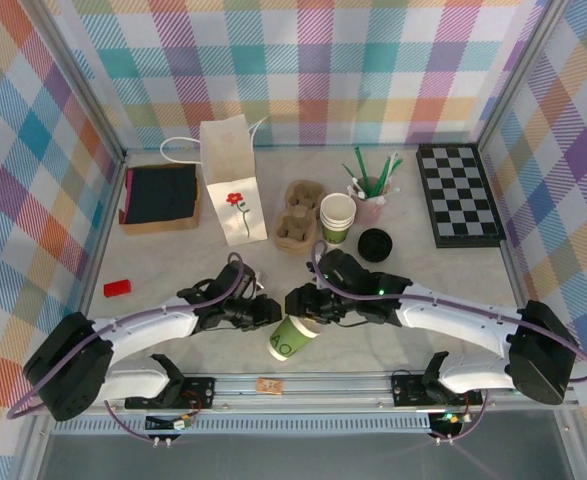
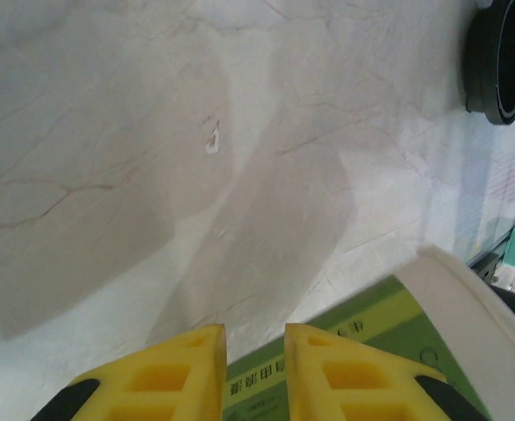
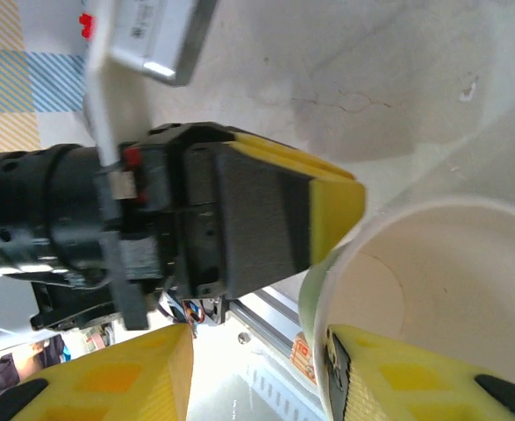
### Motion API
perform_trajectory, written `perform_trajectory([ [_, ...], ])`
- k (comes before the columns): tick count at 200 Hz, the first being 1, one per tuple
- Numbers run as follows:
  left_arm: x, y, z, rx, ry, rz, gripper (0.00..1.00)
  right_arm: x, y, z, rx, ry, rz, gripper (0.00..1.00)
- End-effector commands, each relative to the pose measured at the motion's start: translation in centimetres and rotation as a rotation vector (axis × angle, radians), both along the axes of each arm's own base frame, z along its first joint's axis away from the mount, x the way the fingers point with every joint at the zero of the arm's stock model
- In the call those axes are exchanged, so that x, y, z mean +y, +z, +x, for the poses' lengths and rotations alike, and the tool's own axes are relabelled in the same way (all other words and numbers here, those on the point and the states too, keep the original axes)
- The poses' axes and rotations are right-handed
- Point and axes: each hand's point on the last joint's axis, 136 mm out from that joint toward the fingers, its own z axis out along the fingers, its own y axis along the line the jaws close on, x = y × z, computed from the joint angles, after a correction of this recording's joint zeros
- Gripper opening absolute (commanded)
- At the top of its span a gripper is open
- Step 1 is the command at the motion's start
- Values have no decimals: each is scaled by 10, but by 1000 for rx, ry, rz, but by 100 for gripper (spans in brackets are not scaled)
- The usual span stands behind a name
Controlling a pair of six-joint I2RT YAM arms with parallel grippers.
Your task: Pack the takeout coffee
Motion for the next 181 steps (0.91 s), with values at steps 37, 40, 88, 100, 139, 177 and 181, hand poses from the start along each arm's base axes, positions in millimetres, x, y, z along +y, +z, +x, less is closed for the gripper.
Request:
perform_trajectory([
  [37,-35,18,27,-61,-13,-91,22,-9,10,-5,-40,33,-35,44],
  [40,-35,19,28,-63,-14,-89,22,-10,8,-6,-38,32,-43,44],
  [88,0,41,34,-126,39,-11,29,-64,2,4,-123,-75,-192,49],
  [100,14,52,33,-137,69,5,35,-73,-1,9,-117,-78,-213,50],
  [139,44,39,-20,6,59,77,39,-59,-20,-1,-49,72,-202,52],
  [177,54,28,-56,85,86,46,40,-55,-35,-14,-4,133,-209,51],
  [181,54,29,-58,93,92,39,40,-55,-35,-15,0,137,-206,51],
])
